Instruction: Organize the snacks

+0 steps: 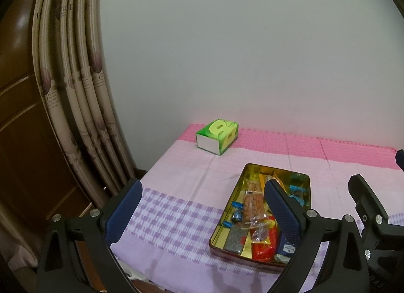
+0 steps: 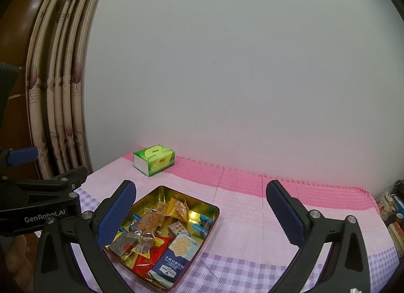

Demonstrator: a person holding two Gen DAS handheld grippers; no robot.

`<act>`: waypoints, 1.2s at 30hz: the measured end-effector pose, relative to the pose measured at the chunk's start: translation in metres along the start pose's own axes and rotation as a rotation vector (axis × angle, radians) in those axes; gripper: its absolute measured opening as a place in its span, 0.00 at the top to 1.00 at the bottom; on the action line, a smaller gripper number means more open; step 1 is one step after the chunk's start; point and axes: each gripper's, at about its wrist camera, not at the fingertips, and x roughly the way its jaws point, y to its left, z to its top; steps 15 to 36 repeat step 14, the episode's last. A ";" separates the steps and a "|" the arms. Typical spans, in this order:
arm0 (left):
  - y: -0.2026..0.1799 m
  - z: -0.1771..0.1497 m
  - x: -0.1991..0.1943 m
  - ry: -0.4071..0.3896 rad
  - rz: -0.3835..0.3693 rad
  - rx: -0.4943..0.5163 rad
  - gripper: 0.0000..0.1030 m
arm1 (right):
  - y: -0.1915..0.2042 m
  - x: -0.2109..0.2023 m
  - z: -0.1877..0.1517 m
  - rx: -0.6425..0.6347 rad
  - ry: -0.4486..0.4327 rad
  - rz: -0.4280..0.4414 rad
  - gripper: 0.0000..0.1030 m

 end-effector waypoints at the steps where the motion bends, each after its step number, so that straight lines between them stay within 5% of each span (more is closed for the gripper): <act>1: 0.000 0.000 0.000 0.001 0.000 0.000 0.06 | 0.000 0.000 0.000 0.001 0.002 0.001 0.01; 7: 0.000 -0.003 0.002 -0.001 -0.011 0.012 0.01 | -0.005 0.006 -0.003 0.023 0.027 0.012 0.01; 14: -0.003 -0.007 0.012 0.051 -0.050 0.019 0.00 | -0.077 0.052 -0.042 0.111 0.219 -0.066 0.01; 36: -0.003 -0.007 0.012 0.051 -0.050 0.019 0.00 | -0.077 0.052 -0.042 0.111 0.219 -0.066 0.01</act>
